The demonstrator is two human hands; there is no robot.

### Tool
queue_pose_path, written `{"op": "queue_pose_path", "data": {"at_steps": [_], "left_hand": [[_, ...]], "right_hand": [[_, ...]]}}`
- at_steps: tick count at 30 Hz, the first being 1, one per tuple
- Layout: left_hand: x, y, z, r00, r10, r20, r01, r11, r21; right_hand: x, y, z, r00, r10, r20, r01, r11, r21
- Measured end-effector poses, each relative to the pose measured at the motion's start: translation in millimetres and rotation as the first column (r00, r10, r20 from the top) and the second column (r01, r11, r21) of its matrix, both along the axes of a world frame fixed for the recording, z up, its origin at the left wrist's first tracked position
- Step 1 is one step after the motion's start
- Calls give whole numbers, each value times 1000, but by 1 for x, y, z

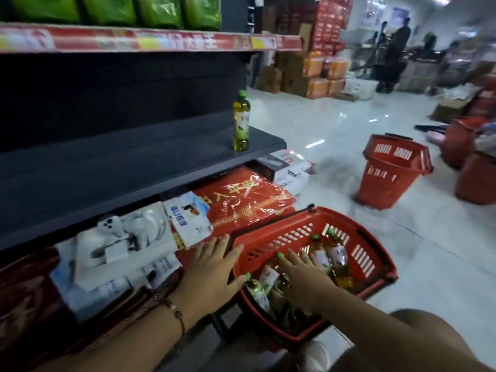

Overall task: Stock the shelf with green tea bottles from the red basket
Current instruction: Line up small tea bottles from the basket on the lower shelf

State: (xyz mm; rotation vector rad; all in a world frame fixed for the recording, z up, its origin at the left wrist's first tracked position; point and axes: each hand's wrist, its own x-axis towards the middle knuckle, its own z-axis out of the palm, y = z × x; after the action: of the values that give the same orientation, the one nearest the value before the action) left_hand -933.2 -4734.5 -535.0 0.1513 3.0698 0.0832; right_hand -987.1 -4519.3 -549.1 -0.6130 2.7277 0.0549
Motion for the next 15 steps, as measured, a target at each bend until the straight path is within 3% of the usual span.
{"op": "queue_pose_path", "data": {"at_steps": [7, 15], "left_hand": [[-47, 35, -45, 987, -121, 109, 122, 993, 3], [-68, 24, -76, 978, -124, 166, 128, 992, -11]], "right_hand": [[-30, 36, -51, 989, -134, 63, 134, 991, -5], [-67, -15, -117, 979, -76, 191, 90, 994, -64]]}}
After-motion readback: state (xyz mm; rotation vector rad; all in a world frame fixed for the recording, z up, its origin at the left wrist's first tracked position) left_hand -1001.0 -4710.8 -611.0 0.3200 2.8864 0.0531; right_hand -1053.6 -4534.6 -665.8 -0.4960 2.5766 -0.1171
